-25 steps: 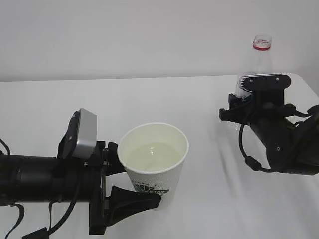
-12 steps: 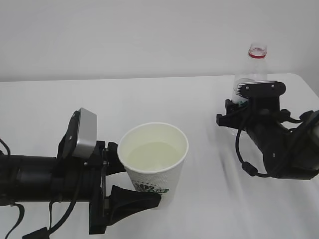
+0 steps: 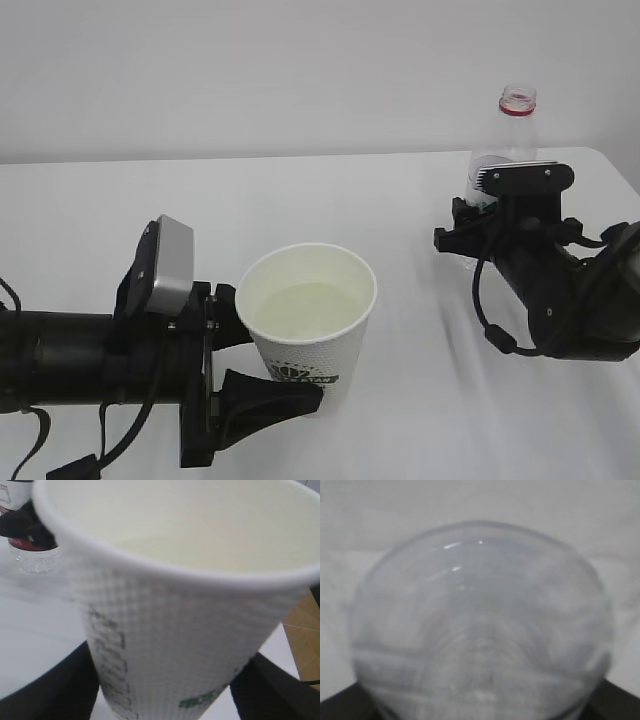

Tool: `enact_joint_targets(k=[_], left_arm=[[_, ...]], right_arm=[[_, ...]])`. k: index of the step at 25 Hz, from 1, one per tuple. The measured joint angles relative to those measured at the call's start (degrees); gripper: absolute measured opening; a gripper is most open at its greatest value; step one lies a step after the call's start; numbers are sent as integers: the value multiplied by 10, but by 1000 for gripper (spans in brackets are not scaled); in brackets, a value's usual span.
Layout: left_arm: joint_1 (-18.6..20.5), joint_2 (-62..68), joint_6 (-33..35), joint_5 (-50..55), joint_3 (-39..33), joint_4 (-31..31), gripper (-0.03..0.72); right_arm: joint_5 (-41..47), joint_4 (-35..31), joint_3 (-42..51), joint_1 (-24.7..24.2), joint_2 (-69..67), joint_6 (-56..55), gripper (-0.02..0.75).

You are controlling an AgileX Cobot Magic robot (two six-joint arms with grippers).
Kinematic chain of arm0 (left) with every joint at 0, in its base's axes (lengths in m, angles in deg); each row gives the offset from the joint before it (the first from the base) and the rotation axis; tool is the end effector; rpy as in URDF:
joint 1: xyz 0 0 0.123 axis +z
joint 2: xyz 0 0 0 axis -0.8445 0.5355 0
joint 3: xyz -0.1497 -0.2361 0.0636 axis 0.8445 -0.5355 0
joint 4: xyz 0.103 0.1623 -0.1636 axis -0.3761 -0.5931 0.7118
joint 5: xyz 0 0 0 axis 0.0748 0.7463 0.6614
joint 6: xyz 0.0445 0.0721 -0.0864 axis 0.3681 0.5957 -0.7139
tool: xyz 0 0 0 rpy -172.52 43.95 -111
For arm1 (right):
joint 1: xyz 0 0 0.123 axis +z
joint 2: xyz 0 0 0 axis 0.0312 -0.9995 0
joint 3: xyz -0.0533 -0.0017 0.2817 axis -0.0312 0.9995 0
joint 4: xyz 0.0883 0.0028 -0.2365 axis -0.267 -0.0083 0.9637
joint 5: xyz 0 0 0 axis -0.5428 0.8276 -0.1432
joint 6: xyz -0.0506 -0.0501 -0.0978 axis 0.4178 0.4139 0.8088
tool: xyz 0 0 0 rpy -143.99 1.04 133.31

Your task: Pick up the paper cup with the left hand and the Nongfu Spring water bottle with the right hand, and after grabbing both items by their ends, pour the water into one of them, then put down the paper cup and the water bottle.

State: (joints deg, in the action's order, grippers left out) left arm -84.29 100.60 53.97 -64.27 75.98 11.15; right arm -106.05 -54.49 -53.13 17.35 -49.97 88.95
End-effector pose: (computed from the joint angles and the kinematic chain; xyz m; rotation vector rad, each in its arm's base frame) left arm 0.2182 -0.2140 0.1260 1.1658 1.5835 -1.0337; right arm 0.3840 0.0926 0.0827 -0.0655 1.8286 -0.0512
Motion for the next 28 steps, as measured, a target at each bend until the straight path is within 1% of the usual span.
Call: enact_joint_targets(k=[8, 11, 14, 19, 28], left_arm=[[0, 0, 0, 0, 0, 0, 554], [0, 0, 0, 0, 0, 0, 554], [0, 0, 0, 0, 0, 0, 554], [0, 0, 0, 0, 0, 0, 554], [0, 0, 0, 0, 0, 0, 554]], right_arm=[[-1, 0, 0, 0, 0, 0, 491], [-1, 14, 0, 0, 0, -1, 492], [-1, 39, 0, 0, 0, -1, 522], [-5, 47, 0, 0, 0, -1, 580], [-13, 49, 0, 0, 0, -1, 592]])
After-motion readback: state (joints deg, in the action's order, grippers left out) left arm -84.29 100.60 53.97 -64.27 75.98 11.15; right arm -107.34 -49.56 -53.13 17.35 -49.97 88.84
